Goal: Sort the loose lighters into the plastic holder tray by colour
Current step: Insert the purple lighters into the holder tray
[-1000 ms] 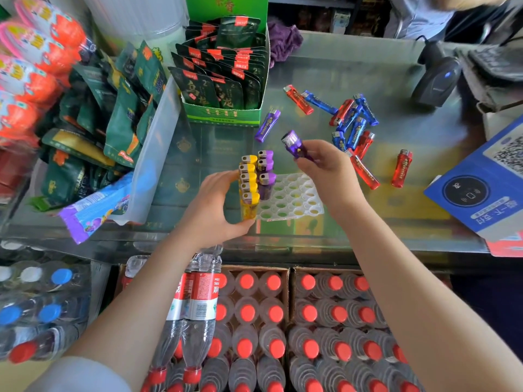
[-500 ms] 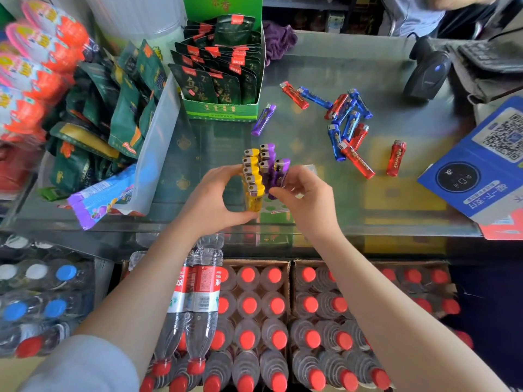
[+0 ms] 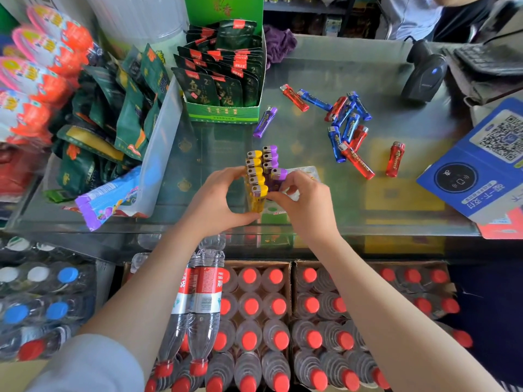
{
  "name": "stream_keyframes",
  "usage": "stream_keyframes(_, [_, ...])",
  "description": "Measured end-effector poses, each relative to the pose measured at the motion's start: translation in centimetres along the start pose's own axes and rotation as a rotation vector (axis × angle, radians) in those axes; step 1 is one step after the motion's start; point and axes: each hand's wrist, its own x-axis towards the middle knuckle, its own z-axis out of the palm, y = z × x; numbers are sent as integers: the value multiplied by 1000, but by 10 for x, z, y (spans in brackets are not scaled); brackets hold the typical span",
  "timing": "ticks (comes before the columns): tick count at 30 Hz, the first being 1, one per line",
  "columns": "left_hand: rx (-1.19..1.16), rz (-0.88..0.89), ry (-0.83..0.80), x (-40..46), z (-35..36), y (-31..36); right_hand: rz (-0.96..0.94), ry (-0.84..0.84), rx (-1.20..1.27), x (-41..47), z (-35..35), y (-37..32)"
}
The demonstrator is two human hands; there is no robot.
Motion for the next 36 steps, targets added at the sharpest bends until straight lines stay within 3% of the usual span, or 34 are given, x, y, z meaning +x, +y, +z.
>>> stream_keyframes(5, [-4,7,-6,0,0,-1,-47,-96,-119,1,-3,3])
stream_keyframes(10, [-25,19,-9,1,2,-5,-34,-86,-309,-2,-1,2])
stream_keyframes(15, [-5,28,-14,1,2,-6,-91,-321,-186,17,-29,12])
stream_keyframes(20, [13,32,-18,3,3,-7,10,-120,-155,53,-26,23])
stream_keyframes(29, [11,73,15,6,6,-15,-73,-350,-401,121,24,6])
stream_keyframes(33, [4,84,17,6,5,-14,-101,-298,-568,134,30,7])
stream_keyframes(36, [2,74,7,7,5,-15,-90,-169,-581,129,26,16])
